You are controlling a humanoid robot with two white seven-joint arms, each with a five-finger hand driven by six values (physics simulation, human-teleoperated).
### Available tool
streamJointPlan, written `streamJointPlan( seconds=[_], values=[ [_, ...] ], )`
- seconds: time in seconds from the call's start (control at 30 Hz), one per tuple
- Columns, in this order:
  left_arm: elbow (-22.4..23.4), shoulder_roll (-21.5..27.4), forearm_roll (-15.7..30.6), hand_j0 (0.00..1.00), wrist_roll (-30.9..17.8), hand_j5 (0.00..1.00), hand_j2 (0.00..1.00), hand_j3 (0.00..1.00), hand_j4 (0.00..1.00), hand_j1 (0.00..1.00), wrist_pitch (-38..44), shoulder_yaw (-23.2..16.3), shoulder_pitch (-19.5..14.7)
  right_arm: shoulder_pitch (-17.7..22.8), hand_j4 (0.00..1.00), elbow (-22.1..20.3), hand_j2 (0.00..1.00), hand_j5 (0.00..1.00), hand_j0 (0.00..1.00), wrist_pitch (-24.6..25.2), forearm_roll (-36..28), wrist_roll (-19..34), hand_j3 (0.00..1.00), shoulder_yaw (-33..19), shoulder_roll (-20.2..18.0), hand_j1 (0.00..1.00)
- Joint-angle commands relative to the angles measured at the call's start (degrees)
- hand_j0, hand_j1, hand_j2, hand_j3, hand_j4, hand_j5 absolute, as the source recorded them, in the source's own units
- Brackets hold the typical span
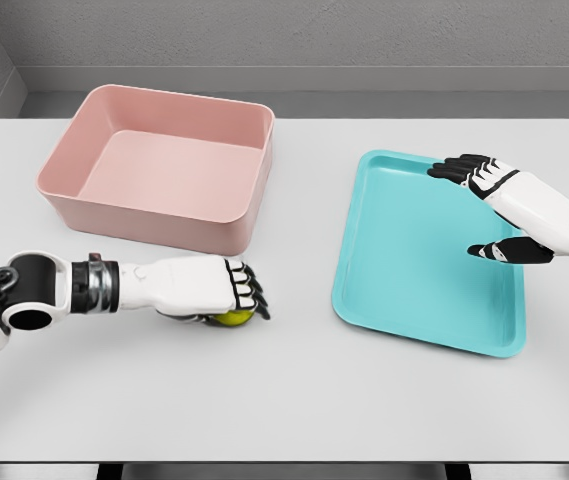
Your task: Put the tennis from the blue tray into the pink basket with both arms
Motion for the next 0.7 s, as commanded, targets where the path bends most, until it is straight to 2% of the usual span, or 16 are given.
streamJointPlan(
  seconds=[0.0, 0.2, 0.43, 0.67],
  values=[
    [0.0, 0.0, 0.4, 0.64, -0.4, 0.64, 0.64, 0.64, 0.64, 0.64, 0.0, 0.0, 0.0, 0.0, 1.00, 0.0, 1.00, 1.00, 1.00, 0.2, -0.4, 0.0, 1.00, 0.0, 0.0, 1.00],
    [0.0, 0.0, 0.4, 0.58, -0.4, 0.58, 0.58, 0.58, 0.58, 0.58, 0.0, 0.0, -0.4, 0.0, 1.00, 0.0, 1.00, 1.00, 1.00, 0.2, -0.4, 0.0, 1.00, 0.0, 0.0, 1.00],
    [-0.1, 0.0, 0.6, 0.58, -0.4, 0.58, 0.58, 0.58, 0.58, 0.58, 0.0, 0.1, -0.5, 0.0, 1.00, -0.1, 1.00, 1.00, 1.00, 0.2, -0.5, 0.0, 1.00, 0.0, -0.1, 1.00],
    [-0.8, 0.1, 1.8, 0.58, -0.4, 0.58, 0.58, 0.58, 0.58, 0.58, 0.0, 0.1, -2.4, 0.0, 1.00, -0.1, 1.00, 1.00, 1.00, 0.2, -0.4, 0.0, 1.00, -0.1, 0.0, 1.00]
  ],
)
